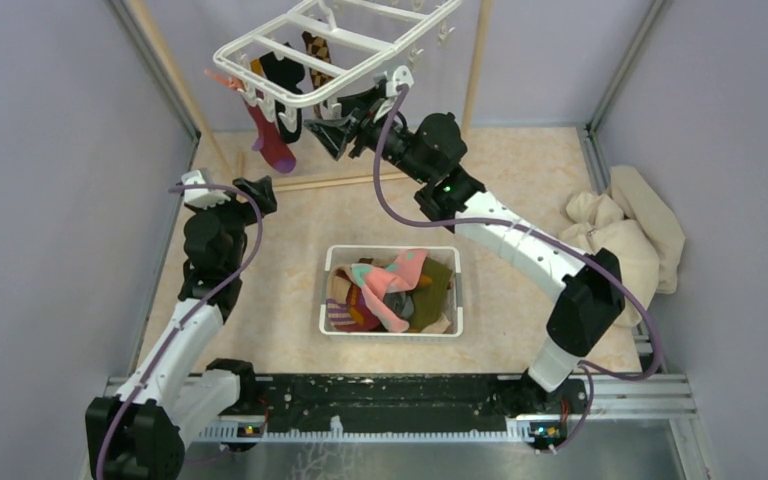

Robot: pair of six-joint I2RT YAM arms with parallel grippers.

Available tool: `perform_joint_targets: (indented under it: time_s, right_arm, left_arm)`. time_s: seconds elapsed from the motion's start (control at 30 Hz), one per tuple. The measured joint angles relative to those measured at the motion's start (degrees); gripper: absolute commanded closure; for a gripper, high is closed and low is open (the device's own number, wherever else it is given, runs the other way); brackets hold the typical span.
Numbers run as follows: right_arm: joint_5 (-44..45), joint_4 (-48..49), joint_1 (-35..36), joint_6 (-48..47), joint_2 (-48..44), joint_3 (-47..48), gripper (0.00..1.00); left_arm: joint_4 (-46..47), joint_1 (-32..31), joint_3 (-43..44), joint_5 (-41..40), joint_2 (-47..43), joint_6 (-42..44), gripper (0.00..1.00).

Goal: Remove the socks clipped to the hanger
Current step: Adjust the hanger on the clothesline.

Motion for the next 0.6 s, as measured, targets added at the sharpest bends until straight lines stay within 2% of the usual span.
perform_joint_targets:
  time_s: [0.2, 0.27, 0.6]
  right_arm:
    - [2.1, 1.3, 0.0, 0.0, 1.7, 0.6, 0.76]
    - [2.7, 1.4, 0.0, -0.2, 1.7, 0.6, 0.83]
    - [4.1, 4.5, -2.5, 1.2, 1.1, -0.9, 0.85]
  left_arm:
    - [-0.6, 0.0, 0.8, 0.1, -0.1, 0.2, 0.05]
    - [-0.6, 0.0, 0.9, 0.1, -0.1, 0.3, 0.05]
    - [-0.8, -0.1, 1.7, 0.4, -0.1, 0.5, 0.05]
